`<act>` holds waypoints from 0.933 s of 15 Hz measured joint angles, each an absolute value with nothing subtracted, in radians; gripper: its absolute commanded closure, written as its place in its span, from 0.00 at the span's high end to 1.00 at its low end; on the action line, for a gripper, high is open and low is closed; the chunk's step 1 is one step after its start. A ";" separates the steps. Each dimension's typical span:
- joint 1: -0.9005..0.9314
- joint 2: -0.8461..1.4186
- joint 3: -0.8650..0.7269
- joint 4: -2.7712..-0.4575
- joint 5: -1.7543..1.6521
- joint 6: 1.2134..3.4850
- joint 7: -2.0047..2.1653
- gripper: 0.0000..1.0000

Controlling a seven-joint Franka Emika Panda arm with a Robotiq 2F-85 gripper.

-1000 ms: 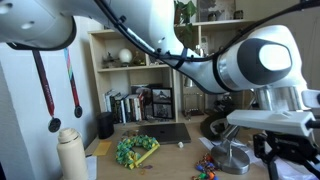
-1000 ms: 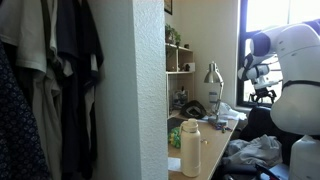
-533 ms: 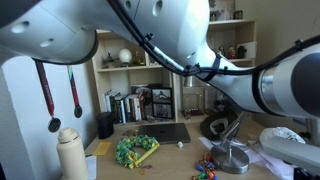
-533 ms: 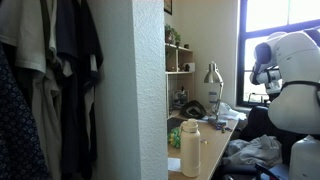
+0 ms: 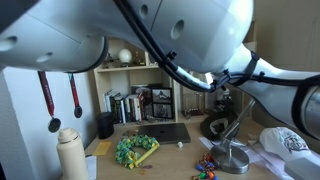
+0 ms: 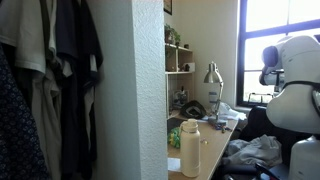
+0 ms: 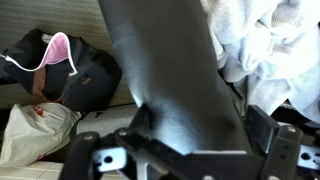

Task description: Push the chair towards the table.

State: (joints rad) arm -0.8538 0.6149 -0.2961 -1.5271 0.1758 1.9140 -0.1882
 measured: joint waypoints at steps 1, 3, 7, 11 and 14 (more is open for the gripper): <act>-0.874 0.620 -0.283 -1.518 0.190 1.901 -0.205 1.00; -0.904 0.630 -0.257 -1.501 0.204 1.880 -0.229 1.00; -0.914 0.635 -0.222 -1.472 0.200 1.856 -0.278 1.00; -0.895 0.634 -0.194 -1.450 0.160 1.857 -0.351 1.00; -0.866 0.626 -0.176 -1.451 0.113 1.857 -0.404 1.00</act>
State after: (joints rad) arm -0.8658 0.6265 -0.1759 -1.4513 0.1133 1.8565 -0.4036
